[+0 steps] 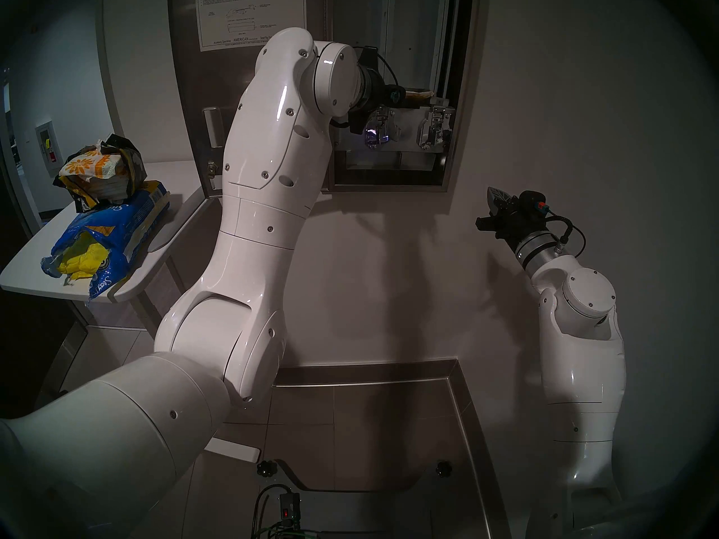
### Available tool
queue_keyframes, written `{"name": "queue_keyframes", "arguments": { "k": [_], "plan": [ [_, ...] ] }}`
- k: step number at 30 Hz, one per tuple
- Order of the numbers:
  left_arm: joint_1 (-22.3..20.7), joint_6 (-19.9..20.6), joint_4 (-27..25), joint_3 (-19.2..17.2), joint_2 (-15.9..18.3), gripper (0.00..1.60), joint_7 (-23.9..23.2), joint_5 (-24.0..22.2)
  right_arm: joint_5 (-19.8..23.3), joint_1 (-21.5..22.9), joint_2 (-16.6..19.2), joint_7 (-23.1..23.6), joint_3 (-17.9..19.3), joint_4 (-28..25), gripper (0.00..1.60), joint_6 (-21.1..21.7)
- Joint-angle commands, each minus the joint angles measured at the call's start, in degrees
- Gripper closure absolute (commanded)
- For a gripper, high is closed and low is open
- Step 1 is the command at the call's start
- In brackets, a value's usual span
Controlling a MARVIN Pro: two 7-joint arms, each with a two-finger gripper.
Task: Open the dispenser door, put the pads inside, close the door
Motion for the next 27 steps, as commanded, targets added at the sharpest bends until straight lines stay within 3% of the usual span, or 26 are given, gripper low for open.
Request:
{"name": "queue_keyframes", "arguments": {
  "k": [1, 27],
  "plan": [
    [-1.49, -0.01, -2.37, -0.68, 0.2, 1.6, 0.34, 0.02, 0.05, 1.26, 0.36, 0.01, 0.12, -2.06, 1.35, -0.38],
    [-3.07, 0.86, 1.66, -0.9, -1.14, 1.6, 3.9, 1.9, 0.36, 1.19, 0.67, -0.28, -0.07, -2.03, 1.35, -0.41]
  ]
}}
